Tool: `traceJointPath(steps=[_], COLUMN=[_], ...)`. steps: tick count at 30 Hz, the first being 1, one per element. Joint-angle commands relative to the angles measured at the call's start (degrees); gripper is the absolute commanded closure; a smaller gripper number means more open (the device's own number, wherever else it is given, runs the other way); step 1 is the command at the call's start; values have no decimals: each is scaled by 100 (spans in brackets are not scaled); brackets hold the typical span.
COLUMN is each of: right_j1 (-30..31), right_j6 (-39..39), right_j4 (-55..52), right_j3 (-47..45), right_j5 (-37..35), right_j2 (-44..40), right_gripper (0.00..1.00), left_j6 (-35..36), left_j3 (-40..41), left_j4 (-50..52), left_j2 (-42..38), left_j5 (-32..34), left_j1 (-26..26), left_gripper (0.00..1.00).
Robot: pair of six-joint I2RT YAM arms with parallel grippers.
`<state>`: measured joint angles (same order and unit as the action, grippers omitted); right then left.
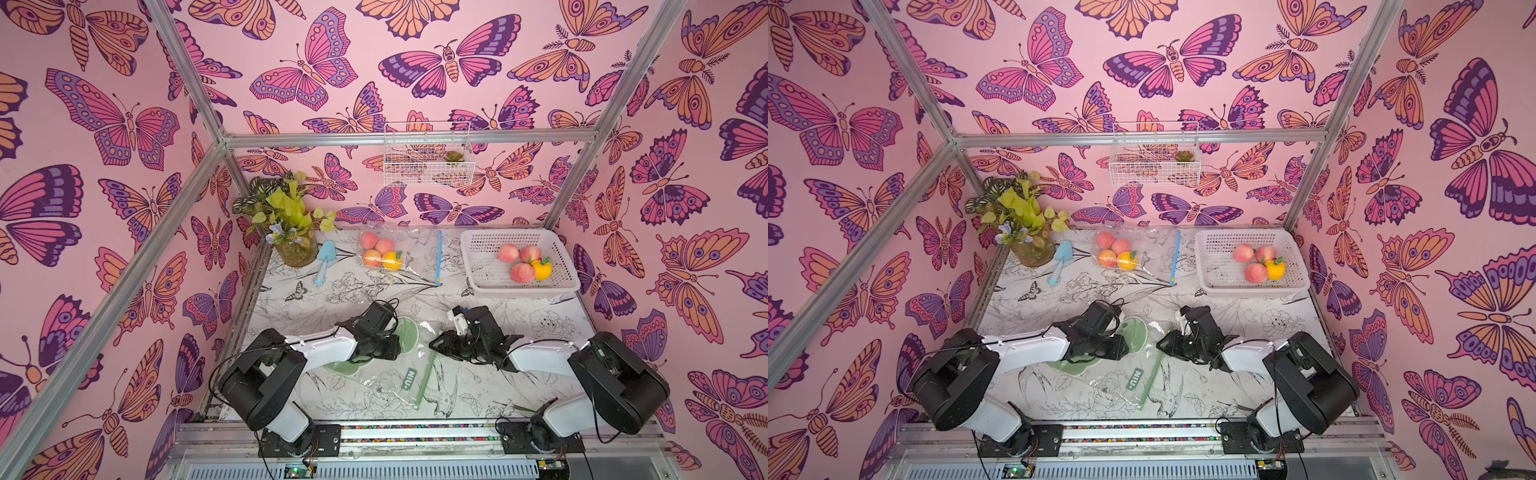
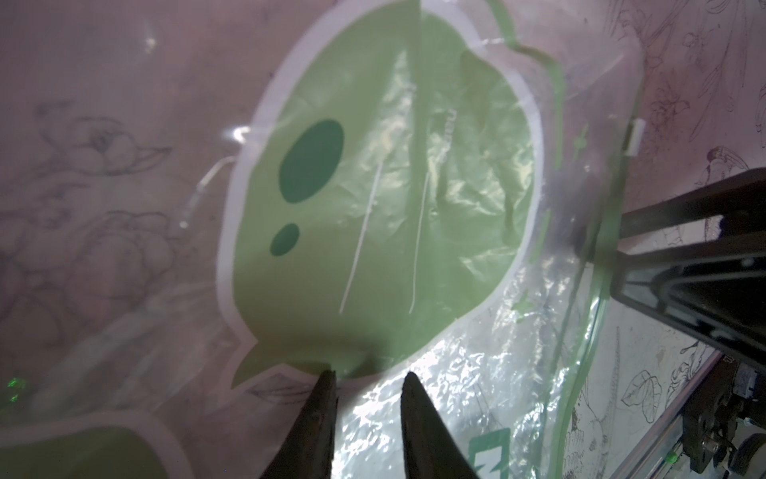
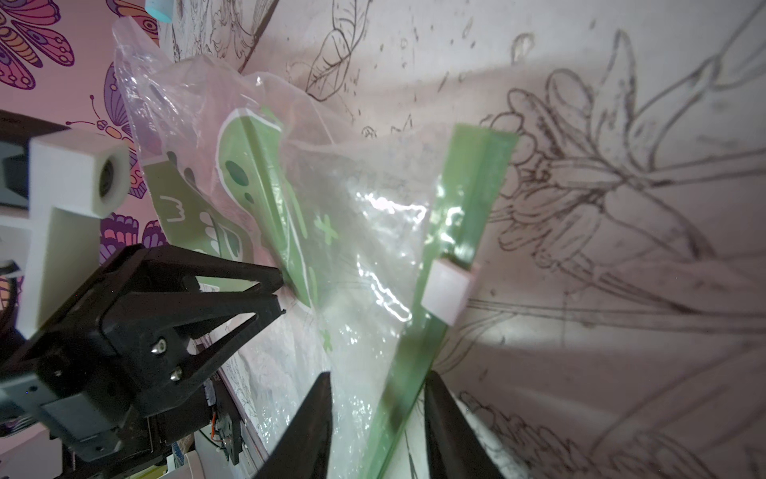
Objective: Place the peach in a zip-top bag and seal the zipper
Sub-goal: Open the zipper of the food storage bag at the center of the board.
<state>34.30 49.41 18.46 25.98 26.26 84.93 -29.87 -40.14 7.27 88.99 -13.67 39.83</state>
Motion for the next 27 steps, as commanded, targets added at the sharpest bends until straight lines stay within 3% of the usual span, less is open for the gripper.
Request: traceJointPath(steps=[1, 16, 27], right_j1=[76, 214, 288], right_j6=[33, -360, -253], right_j4=[105, -1298, -891], right_j3=[57, 285, 298], right_j5=[98, -473, -185], right_j2=[33, -393, -343], right_gripper=[63, 60, 65], left_j6=[-15, -22, -26], left_j3=[194, 176, 174], left_j4=[283, 284, 280], left_j2=[206, 241, 244], left_j5=[188, 233, 242], left_j1=[42, 60, 77], left_gripper=[70, 71, 71])
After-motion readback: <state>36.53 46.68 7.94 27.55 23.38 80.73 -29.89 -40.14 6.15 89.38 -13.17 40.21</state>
